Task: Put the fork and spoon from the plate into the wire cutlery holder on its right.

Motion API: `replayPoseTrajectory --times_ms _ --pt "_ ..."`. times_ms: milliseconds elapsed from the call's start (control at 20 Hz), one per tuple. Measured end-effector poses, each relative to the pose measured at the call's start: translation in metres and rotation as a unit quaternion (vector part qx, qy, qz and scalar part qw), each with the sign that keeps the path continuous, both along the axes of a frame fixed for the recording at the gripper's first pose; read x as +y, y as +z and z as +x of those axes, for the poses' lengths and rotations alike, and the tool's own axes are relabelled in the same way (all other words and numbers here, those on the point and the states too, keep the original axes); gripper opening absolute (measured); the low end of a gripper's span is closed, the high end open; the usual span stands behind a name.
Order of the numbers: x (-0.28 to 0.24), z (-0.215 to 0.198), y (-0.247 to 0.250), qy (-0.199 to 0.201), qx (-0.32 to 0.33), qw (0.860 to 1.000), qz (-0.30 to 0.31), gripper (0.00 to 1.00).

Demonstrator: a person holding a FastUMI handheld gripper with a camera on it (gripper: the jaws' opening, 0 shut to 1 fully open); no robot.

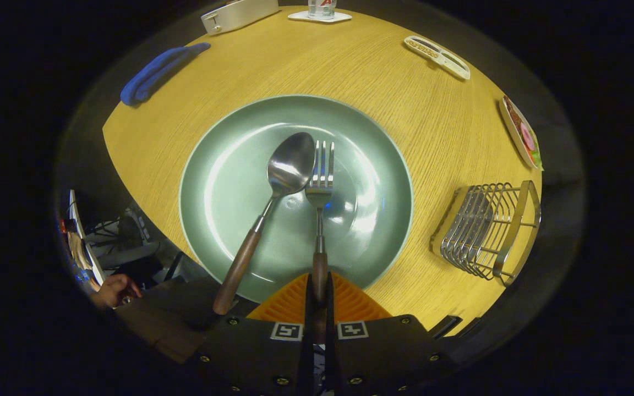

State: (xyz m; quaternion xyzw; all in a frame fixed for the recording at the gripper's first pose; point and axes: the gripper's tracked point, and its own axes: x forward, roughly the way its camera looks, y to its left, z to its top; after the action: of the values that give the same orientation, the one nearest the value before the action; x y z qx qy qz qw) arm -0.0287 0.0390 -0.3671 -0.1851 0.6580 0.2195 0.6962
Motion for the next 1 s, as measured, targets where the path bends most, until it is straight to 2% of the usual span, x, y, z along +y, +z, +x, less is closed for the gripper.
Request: replayPoseTrajectory --times_ms 350,400,650,800,1000 --pt "-0.030 0.013 0.032 0.023 0.013 1.000 0.004 0.09" --pt "-0.036 0.015 0.035 0.024 0.017 1.000 -0.003 0.01" --pt "-0.052 0.013 0.057 0.033 0.044 0.998 -0.001 0.01" --pt "-0.076 0.013 0.081 0.062 0.052 0.997 -0.021 0.00" --pt "-0.103 0.014 0.112 0.079 0.064 0.994 -0.038 0.01"
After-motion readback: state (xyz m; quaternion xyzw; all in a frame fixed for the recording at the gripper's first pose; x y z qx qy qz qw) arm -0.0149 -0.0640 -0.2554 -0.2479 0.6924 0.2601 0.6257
